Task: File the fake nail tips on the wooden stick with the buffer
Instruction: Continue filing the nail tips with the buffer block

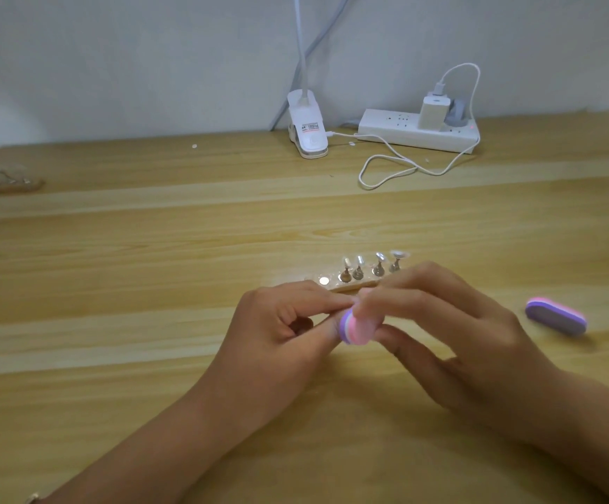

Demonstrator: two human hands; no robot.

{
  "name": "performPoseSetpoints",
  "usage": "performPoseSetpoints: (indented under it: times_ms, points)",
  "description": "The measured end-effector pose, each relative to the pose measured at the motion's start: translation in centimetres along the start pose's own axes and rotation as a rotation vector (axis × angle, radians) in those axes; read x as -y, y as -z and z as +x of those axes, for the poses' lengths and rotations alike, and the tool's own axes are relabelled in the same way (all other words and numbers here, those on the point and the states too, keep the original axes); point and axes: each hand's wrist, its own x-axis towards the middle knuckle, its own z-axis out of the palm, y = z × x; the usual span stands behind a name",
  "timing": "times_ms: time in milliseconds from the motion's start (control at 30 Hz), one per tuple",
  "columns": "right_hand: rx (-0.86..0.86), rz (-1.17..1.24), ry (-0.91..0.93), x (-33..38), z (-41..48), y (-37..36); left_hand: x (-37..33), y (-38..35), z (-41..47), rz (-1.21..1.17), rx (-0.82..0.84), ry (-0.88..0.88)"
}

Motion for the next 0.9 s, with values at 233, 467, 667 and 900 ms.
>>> performPoseSetpoints:
  times_ms: [233, 467, 667, 900]
  points:
    - [-0.02, 0.012, -0.007, 0.6, 0.0, -0.2, -0.3, 0.0, 0.1, -0.001, -0.002, 0.004]
    - [-0.081, -0.03, -0.151, -1.0, 0.3, 1.0, -0.1, -0.1, 0.2, -0.017, -0.037, 0.079]
    - [-0.043, -0.043, -0.094, -0.7, 0.2, 0.7, -0.1, 0.1, 0.1, -0.018, -0.013, 0.077]
    - [-0.044, -0.031, -0.033, -0.2, 0.1, 0.4, -0.3, 0.1, 0.0, -0.058, 0.03, 0.082]
